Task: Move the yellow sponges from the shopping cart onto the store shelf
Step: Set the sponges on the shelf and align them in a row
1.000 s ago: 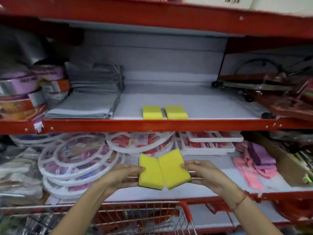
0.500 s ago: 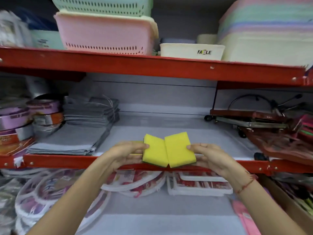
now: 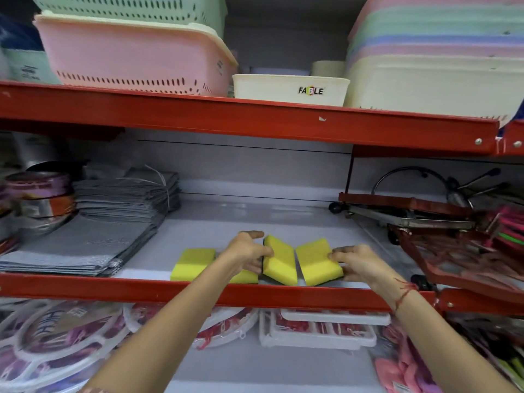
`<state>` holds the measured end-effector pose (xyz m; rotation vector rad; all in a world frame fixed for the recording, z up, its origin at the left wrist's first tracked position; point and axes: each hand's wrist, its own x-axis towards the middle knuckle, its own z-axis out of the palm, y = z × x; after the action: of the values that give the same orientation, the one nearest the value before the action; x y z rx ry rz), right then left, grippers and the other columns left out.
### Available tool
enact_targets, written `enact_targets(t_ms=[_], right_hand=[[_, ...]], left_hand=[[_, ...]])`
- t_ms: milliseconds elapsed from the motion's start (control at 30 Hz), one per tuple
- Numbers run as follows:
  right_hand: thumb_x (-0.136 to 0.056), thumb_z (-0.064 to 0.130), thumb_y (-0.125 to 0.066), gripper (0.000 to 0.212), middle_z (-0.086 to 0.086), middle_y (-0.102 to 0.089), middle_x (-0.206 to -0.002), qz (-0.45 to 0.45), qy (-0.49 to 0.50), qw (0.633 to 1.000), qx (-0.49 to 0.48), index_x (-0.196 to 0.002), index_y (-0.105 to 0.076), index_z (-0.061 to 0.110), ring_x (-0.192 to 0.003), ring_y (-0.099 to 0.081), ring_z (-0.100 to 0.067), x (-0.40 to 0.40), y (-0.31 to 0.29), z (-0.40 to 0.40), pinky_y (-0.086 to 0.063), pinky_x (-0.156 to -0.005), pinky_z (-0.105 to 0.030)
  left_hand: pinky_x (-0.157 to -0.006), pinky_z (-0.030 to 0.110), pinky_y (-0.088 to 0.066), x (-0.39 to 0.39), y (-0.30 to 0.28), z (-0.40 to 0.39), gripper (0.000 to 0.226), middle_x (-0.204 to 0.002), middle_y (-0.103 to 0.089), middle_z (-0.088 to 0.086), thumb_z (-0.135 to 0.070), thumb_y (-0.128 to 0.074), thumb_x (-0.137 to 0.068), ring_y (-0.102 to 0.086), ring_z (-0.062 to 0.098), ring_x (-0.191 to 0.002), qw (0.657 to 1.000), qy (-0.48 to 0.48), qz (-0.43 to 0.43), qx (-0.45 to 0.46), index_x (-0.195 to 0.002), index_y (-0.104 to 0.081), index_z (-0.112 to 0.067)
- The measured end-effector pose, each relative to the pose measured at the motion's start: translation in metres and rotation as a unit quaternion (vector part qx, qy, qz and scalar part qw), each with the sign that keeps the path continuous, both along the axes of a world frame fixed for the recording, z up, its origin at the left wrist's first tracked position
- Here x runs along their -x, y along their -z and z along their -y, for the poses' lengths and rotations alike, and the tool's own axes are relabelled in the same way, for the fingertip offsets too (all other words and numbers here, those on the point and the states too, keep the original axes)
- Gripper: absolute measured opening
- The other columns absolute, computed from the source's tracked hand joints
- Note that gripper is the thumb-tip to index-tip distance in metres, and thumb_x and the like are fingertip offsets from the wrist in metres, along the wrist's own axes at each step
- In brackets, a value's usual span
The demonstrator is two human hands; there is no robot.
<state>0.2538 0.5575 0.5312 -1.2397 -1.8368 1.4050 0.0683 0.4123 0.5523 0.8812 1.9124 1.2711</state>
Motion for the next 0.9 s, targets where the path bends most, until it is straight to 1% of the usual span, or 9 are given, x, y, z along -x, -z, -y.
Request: enact_targets(t_ms=[33,133,233,267,333,467,600,700,900], right_hand=[[-0.086,0.012,-0.066,0.045,-0.021,-0.062,-0.118,0.011,0.002,1.000,0.000,-0.126,-0.053,-0.004,-0.110,-0.062,-0.033,-0.001,0.003,-0.002,-0.057,-0.074,-0.037],[-0.086,0.009,-0.065,0.038,-0.020,-0.064,-0.104,0.029,0.003,1.000,0.002,-0.118,-0.058,-0.010,-0.094,-0.063,-0.031,-0.001,0.011,-0.008,-0.060,-0.056,-0.031],[-0.083,0.015,-0.067,0.039,-0.019,-0.061,-0.080,0.120,0.001,0.989,-0.084,-0.106,-0.063,-0.016,-0.072,-0.059,-0.027,-0.002,0.012,-0.007,-0.051,-0.067,-0.036],[-0.084,0.019,-0.065,0.041,-0.023,-0.064,-0.083,0.165,-0.001,0.978,-0.130,-0.109,-0.063,-0.013,-0.074,-0.061,-0.029,-0.001,0.011,-0.003,-0.048,-0.072,-0.036],[-0.089,0.027,-0.058,0.046,-0.018,-0.066,-0.122,0.220,0.000,0.952,-0.212,-0.126,-0.059,0.000,-0.110,-0.062,-0.030,0.004,0.005,0.010,-0.045,-0.095,-0.034],[-0.095,0.038,-0.046,0.061,-0.005,-0.027,-0.158,0.185,-0.090,0.915,-0.346,-0.148,-0.029,0.013,-0.147,-0.021,-0.022,0.031,-0.004,0.044,-0.018,-0.119,-0.032],[-0.098,0.048,-0.028,0.068,-0.002,0.006,-0.162,0.228,-0.208,0.864,-0.397,-0.153,-0.002,0.017,-0.149,0.011,-0.017,0.078,0.003,0.076,0.003,-0.121,-0.037],[-0.099,0.045,-0.023,0.066,-0.004,0.008,-0.162,0.262,-0.257,0.837,-0.406,-0.152,-0.001,0.013,-0.149,0.012,-0.016,0.110,0.012,0.096,0.003,-0.122,-0.038],[-0.101,0.039,-0.019,0.060,-0.008,-0.002,-0.163,0.303,-0.289,0.824,-0.383,-0.151,-0.012,0.007,-0.150,0.005,-0.018,0.145,0.025,0.116,-0.001,-0.123,-0.039]], left_hand=[[-0.084,0.040,-0.058,-0.001,0.003,-0.004,0.066,-0.130,-0.059,0.024,-0.011,-0.069,-0.083,-0.066,0.037,-0.102,1.000,0.003,-0.013,0.012,-0.142,-0.041,-0.017],[-0.084,0.039,-0.059,-0.001,0.010,-0.008,0.065,-0.121,-0.065,0.021,-0.018,-0.073,-0.077,-0.072,0.033,-0.091,0.997,-0.007,-0.058,0.042,-0.137,-0.047,-0.014],[-0.090,0.037,-0.057,0.000,0.009,-0.007,0.058,-0.107,-0.073,0.014,-0.023,-0.074,-0.072,-0.073,0.028,-0.087,0.984,-0.023,-0.166,0.065,-0.126,-0.056,-0.011],[-0.092,0.035,-0.055,0.001,0.007,-0.005,0.055,-0.107,-0.073,0.013,-0.024,-0.074,-0.072,-0.073,0.027,-0.091,0.978,-0.026,-0.199,0.062,-0.123,-0.058,-0.011],[-0.094,0.034,-0.053,0.006,0.003,-0.002,0.051,-0.113,-0.072,0.010,-0.028,-0.074,-0.074,-0.070,0.027,-0.100,0.967,-0.018,-0.248,0.047,-0.120,-0.061,-0.011],[-0.106,0.032,-0.040,0.024,0.000,0.019,0.058,-0.137,-0.058,0.008,-0.038,-0.062,-0.086,-0.052,0.023,-0.128,0.929,0.021,-0.370,0.024,-0.135,-0.051,-0.011],[-0.121,0.038,-0.015,0.054,0.017,0.050,0.066,-0.160,-0.022,0.008,-0.043,-0.038,-0.097,-0.015,0.021,-0.149,0.888,0.034,-0.454,0.059,-0.151,-0.023,-0.009],[-0.123,0.042,-0.002,0.075,0.030,0.067,0.061,-0.163,-0.004,0.008,-0.037,-0.022,-0.101,0.003,0.020,-0.151,0.876,0.053,-0.463,0.122,-0.153,-0.008,-0.008],[-0.123,0.038,-0.001,0.093,0.043,0.086,0.057,-0.162,0.001,0.011,-0.031,-0.016,-0.103,0.006,0.021,-0.150,0.867,0.084,-0.457,0.181,-0.152,-0.005,-0.004]])
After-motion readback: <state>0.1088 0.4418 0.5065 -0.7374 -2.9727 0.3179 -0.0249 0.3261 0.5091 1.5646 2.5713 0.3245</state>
